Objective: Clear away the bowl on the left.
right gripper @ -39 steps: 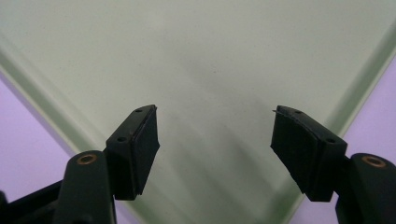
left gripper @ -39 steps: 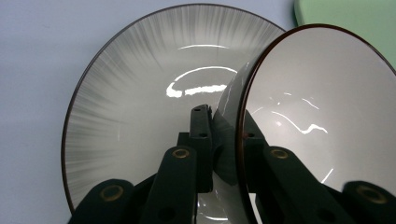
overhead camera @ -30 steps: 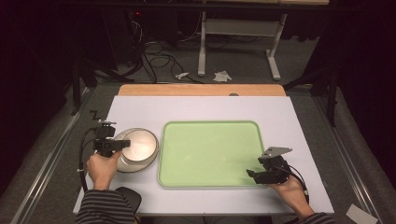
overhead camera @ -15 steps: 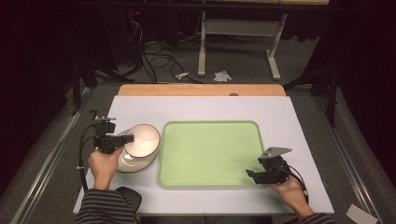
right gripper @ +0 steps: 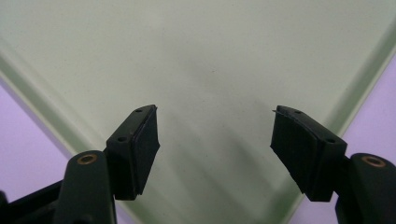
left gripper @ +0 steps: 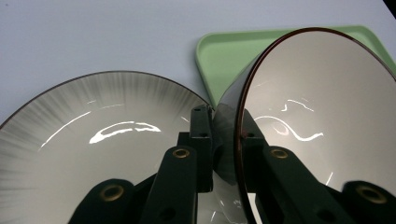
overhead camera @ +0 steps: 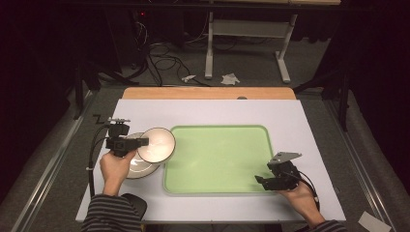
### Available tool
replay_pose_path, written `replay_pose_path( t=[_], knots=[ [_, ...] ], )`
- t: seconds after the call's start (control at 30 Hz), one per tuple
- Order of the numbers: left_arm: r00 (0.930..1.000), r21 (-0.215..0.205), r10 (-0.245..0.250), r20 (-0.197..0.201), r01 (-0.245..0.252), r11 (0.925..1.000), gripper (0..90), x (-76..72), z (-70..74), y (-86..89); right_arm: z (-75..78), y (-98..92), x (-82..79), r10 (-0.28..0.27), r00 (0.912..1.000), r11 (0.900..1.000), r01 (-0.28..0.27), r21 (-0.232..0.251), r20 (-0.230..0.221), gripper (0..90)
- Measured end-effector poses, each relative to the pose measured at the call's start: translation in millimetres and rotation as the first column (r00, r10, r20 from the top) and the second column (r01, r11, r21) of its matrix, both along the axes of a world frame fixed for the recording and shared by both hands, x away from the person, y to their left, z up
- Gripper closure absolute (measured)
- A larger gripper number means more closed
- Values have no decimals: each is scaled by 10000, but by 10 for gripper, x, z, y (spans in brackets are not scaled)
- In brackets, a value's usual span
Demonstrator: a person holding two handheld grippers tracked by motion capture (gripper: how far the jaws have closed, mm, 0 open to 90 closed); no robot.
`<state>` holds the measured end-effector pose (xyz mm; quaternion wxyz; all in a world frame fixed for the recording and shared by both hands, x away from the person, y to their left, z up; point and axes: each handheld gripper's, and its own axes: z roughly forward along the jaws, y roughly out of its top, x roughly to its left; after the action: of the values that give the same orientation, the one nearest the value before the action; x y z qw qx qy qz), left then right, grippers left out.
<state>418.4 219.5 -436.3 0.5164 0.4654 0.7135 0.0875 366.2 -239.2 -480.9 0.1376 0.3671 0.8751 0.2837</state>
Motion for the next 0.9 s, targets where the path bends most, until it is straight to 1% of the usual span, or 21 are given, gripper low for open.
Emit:
replay_pose_path(
  t=[0.07,0.17,0.2,0.3,0.47,0.57,0.6,0.67,0.8,0.9],
  knots=[
    [10000,-46,-84,28,84,10000,814,1,9,-24,-2,5,-1,-15,10000,10000,15,-3,42,333],
    [10000,-212,-31,28,32,9998,814,11,23,-48,-2,4,1,-38,10000,10000,38,21,13,333],
    [10000,-234,-70,47,71,9997,814,14,25,-51,-2,4,1,-101,9999,9999,101,25,-15,333],
    [9999,-377,-121,27,122,9992,814,24,38,-73,-2,-4,8,-68,10000,10000,68,38,-21,334],
    [9995,-248,-311,97,313,9992,814,11,70,-130,-1,7,2,-69,10000,10000,69,58,-15,334],
    [9990,-241,-439,120,442,9987,814,15,86,-170,0,7,1,-12,10000,10000,13,74,-22,333],
    [9986,-188,-511,129,514,9985,814,18,87,-185,-1,2,2,-22,10000,10000,22,8,-24,334],
    [9980,-95,-624,110,625,9980,814,26,92,-231,1,-3,0,-66,10000,9999,66,88,-23,333],
    [9957,-134,-922,134,923,9956,814,24,111,-327,4,-6,-3,-60,10000,9999,60,100,8,334],
    [9940,28,-1070,215,1070,9943,813,17,140,-393,6,1,-4,-49,10000,10000,49,60,15,333]
  ],
)
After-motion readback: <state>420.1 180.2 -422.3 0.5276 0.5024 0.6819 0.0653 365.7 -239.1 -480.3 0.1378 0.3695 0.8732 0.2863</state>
